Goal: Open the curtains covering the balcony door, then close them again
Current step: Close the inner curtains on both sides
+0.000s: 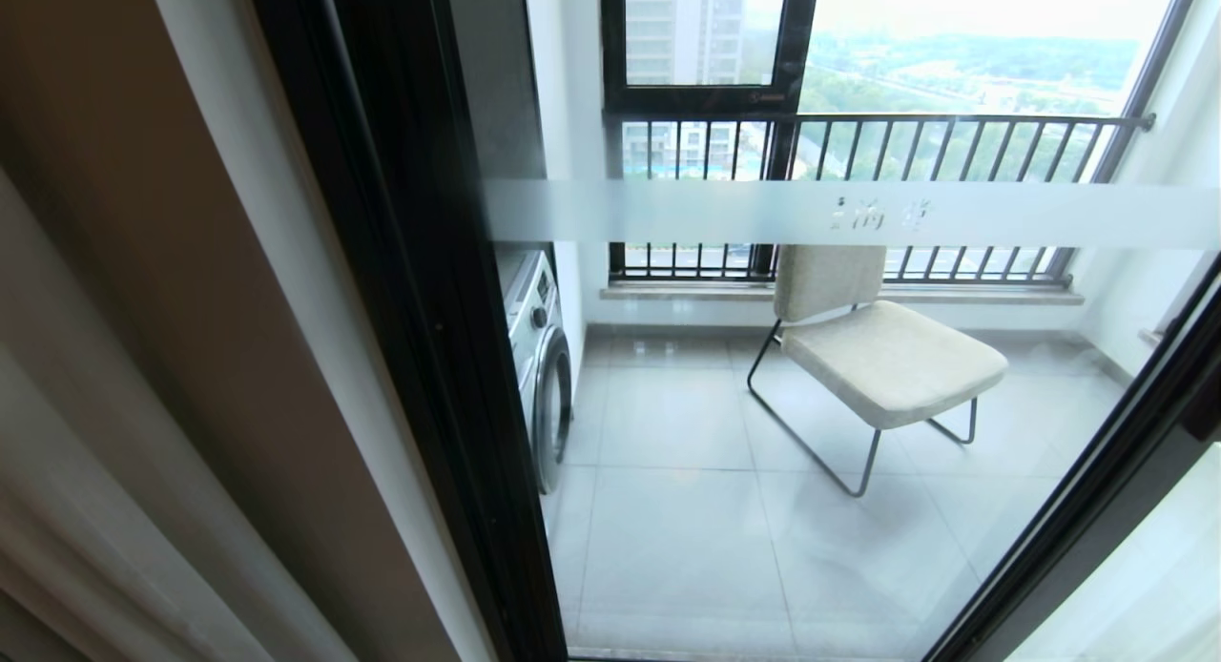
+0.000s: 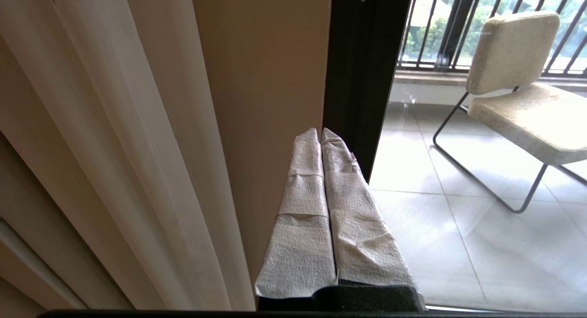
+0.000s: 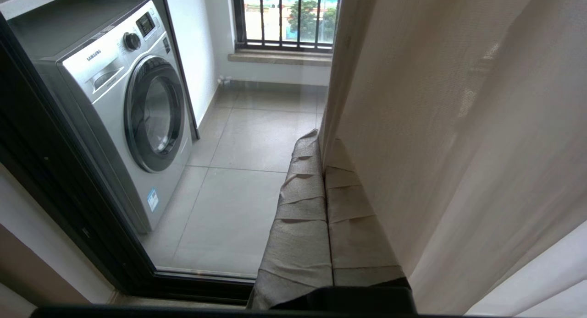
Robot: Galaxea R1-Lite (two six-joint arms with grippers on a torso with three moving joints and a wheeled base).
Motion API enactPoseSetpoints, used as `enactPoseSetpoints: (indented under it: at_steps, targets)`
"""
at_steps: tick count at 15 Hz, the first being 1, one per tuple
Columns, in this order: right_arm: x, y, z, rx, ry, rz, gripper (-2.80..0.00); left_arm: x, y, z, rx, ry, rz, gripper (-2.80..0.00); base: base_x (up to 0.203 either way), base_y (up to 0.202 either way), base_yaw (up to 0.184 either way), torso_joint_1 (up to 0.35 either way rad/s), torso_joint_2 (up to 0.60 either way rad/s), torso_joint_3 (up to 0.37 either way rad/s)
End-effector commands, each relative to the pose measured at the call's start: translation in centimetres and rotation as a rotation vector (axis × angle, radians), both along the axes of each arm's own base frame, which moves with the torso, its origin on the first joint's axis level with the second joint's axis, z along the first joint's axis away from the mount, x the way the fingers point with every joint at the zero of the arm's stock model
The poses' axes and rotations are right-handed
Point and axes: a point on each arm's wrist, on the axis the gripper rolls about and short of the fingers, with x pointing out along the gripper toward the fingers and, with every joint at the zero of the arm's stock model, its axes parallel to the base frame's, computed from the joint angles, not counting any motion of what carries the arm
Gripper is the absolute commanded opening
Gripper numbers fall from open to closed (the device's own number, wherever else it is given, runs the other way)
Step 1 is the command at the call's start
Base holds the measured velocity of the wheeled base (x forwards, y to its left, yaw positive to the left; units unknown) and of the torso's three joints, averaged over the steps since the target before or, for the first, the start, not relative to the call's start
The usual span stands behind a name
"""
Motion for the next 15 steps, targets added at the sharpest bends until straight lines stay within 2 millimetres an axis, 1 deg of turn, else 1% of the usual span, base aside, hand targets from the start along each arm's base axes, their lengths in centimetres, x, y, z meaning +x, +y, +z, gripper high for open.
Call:
enactPoseSetpoints:
  at_steps: [1,3,6,7,11,13,15]
  targets:
    - [0.0,0.0,0.0,0.0,0.0,0.001,-2.8,0.0,0.0,0.1,0.004,-0.006,0.004,-2.8,0.0,0.0,0.0,0.0,0.0,0.0]
    - [0.0,0.0,0.0,0.0,-0.001,0.001,-2.8,-0.1,0.0,0.3,0.013,-0.016,0.001,-2.8,0.0,0.0,0.0,0.0,0.0,0.0]
    - [0.0,0.0,0.0,0.001,0.0,0.001,-2.8,-0.8,0.0,3.3,0.015,-0.057,-0.01,-2.8,0.0,0.0,0.0,0.0,0.0,0.0]
    - [0.0,0.0,0.0,0.001,0.0,0.001,-2.8,-0.9,0.0,4.6,0.016,-0.072,-0.005,-2.8,0.0,0.0,0.0,0.0,0.0,0.0]
    - [0.0,0.0,0.0,0.001,-0.001,0.001,-2.8,-0.1,0.2,12.1,0.031,-0.104,0.082,-2.8,0.0,0.0,0.0,0.0,0.0,0.0]
    - [0.0,0.0,0.0,0.001,0.0,0.001,-2.8,0.5,0.3,16.2,0.058,-0.137,0.151,-2.8,0.0,0.0,0.0,0.0,0.0,0.0]
    - [0.0,0.0,0.0,0.001,-0.002,0.001,-2.8,1.0,0.5,19.7,0.089,-0.171,0.242,-2.8,0.0,0.0,0.0,0.0,0.0,0.0]
